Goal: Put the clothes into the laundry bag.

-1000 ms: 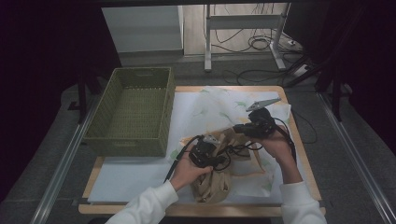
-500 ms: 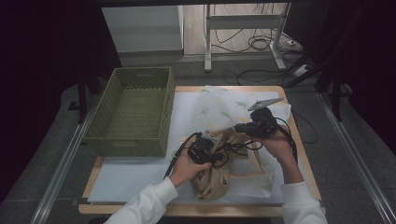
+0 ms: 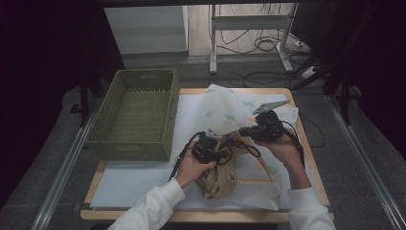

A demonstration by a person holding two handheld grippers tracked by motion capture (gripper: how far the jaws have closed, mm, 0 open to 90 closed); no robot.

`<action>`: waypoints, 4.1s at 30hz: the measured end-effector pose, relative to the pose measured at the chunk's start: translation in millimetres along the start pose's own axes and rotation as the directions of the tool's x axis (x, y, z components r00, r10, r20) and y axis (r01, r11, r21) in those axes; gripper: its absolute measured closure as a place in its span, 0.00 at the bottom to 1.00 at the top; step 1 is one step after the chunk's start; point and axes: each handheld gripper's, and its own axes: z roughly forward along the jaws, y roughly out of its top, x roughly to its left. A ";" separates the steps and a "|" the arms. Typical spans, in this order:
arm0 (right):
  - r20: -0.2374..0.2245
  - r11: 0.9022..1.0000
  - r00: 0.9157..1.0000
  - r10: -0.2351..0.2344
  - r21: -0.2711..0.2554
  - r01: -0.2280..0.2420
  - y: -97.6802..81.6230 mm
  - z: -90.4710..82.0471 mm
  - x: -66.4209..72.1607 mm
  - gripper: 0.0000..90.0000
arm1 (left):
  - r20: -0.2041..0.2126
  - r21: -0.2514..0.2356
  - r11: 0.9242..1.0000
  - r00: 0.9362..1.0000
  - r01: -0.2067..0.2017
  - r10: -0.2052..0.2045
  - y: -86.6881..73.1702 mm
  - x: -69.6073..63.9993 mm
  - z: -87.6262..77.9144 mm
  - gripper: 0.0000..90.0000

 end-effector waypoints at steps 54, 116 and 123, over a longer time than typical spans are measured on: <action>0.000 1.000 1.000 0.001 0.003 -0.001 1.1 0.8 3.2 0.99 | -0.123 -0.084 0.996 0.992 0.004 -0.015 28.8 0.4 40.8 0.86; 0.012 1.000 1.000 0.028 0.004 -0.028 -4.1 4.5 -7.0 0.99 | 0.058 -0.090 0.995 0.998 0.037 -0.032 11.4 -20.8 -5.9 0.16; 0.015 1.000 1.000 0.027 0.001 -0.027 -4.4 3.1 -7.9 0.99 | 0.031 -0.106 0.994 0.999 0.018 -0.015 11.7 -25.8 -12.1 0.17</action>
